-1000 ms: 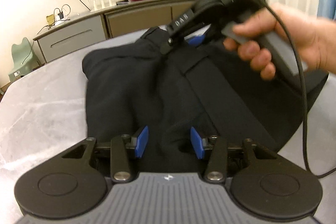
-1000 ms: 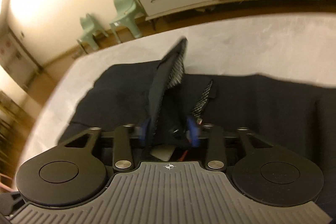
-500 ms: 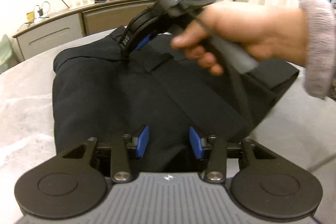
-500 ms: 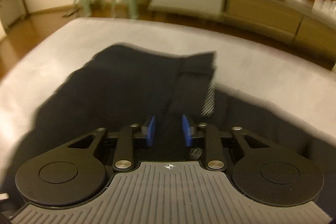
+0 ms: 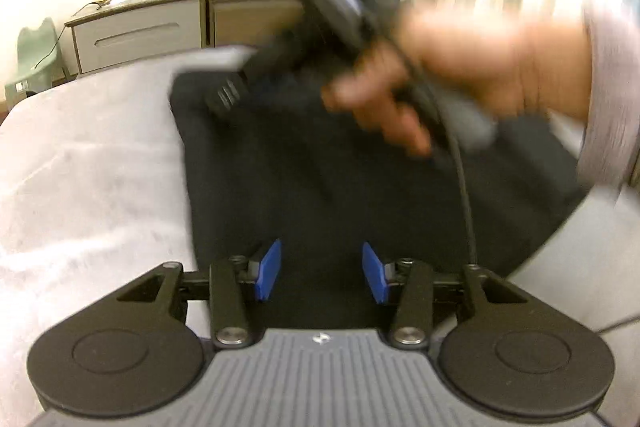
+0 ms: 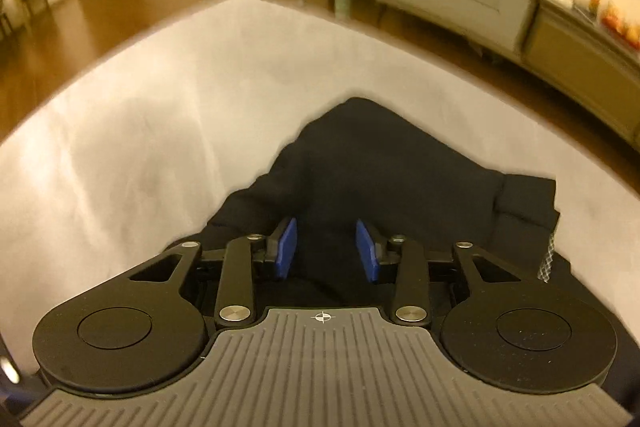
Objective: Fold clothes
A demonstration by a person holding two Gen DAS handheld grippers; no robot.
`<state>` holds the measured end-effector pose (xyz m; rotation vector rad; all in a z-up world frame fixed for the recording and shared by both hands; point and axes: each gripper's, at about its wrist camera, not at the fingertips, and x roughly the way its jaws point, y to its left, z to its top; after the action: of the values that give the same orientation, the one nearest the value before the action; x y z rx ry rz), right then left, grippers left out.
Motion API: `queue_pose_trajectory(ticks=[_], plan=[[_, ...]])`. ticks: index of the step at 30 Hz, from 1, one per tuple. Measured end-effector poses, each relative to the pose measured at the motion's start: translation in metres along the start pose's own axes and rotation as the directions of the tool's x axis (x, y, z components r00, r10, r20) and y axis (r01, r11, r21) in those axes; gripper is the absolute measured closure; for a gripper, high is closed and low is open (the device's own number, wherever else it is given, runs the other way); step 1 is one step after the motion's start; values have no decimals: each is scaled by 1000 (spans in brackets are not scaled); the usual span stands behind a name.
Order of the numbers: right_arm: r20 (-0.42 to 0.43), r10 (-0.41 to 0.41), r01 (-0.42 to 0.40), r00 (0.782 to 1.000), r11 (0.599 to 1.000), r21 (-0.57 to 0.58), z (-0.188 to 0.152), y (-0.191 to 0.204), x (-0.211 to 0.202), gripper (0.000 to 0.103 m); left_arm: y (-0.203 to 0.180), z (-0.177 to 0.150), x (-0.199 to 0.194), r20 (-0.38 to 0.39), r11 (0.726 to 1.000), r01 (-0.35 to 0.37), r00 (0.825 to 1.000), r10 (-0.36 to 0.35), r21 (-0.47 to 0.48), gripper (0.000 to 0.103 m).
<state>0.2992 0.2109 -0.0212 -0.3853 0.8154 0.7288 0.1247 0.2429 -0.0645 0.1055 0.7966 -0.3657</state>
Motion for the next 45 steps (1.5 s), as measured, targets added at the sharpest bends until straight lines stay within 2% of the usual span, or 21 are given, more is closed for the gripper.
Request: queue_pose_trajectory(ticks=[1, 3, 5, 6, 9, 12, 13, 14, 16, 20, 21, 23, 25, 26, 29, 33, 34, 36, 40, 43, 45], plan=[[-11, 7, -7, 1000, 1000, 18, 3, -2, 1, 64, -9, -2, 1, 20, 998, -24, 1000, 23, 62, 56], [-38, 22, -19, 999, 997, 69, 5, -11, -10, 66, -11, 0, -5, 15, 998, 17, 1000, -18, 68, 56], [32, 18, -22, 999, 992, 123, -7, -19, -48, 63, -12, 4, -15, 37, 997, 42, 998, -45, 68, 57], [65, 13, -22, 998, 990, 138, -18, -22, -64, 63, -11, 7, -23, 70, 997, 41, 997, -46, 70, 57], [126, 26, -48, 992, 983, 176, -67, -24, -105, 61, 2, 18, -20, 72, 998, 45, 996, -48, 41, 56], [76, 57, -71, 995, 977, 199, -120, -18, -105, 58, -8, 14, -3, 10, 996, 14, 1000, -15, 92, 56], [93, 42, -57, 995, 983, 175, -133, -15, -104, 58, -11, 12, 3, -11, 994, 4, 1000, -3, 110, 55], [125, 19, -37, 992, 989, 142, -145, -12, -103, 49, -17, 12, 2, -1, 991, -10, 1000, 11, 136, 55], [133, -40, 17, 990, 985, 172, -154, -13, -116, 44, -17, 16, -6, 13, 992, 3, 1000, -5, 125, 56], [244, 6, -88, 970, 941, 326, -179, -26, -151, 44, -21, 14, -20, 63, 995, 8, 998, -14, 95, 54], [222, 25, -100, 975, 937, 335, -187, -26, -148, 44, -23, 15, -13, 33, 996, -1, 999, -2, 94, 54], [164, 15, -68, 986, 944, 322, -200, -25, -138, 46, -28, 21, 17, -39, 993, -23, 999, 27, 115, 53], [149, -23, -24, 988, 952, 305, -206, -27, -144, 38, -34, 23, 18, -29, 991, -26, 999, 30, 129, 54], [145, -34, -16, 989, 943, 332, -208, -32, -151, 38, -37, 24, 18, -24, 990, -28, 999, 32, 136, 55], [190, -49, -29, 981, 922, 386, -219, -56, -180, 31, -49, 27, 8, 29, 990, -13, 1000, 9, 138, 54], [163, -135, 64, 977, 923, 380, -238, -89, -211, 27, -77, 36, 4, 88, 987, 7, 996, -22, 162, 50], [152, -157, 88, 976, 919, 384, -247, -99, -219, 22, -87, 39, 6, 99, 985, 10, 995, -28, 174, 49], [138, -198, 127, 971, 905, 406, -266, -115, -230, 21, -101, 44, 18, 112, 982, 11, 993, -33, 187, 49], [183, -209, 88, 961, 853, 514, -303, -140, -236, 20, -123, 42, 31, 138, 982, -20, 990, -7, 190, 48], [182, -162, 37, 970, 835, 548, -301, -149, -225, 20, -136, 35, 41, 128, 969, -70, 991, 40, 237, 44], [193, -128, -1, 973, 831, 556, -297, -154, -219, 20, -141, 30, 51, 95, 958, -134, 989, 113, 255, 48]])
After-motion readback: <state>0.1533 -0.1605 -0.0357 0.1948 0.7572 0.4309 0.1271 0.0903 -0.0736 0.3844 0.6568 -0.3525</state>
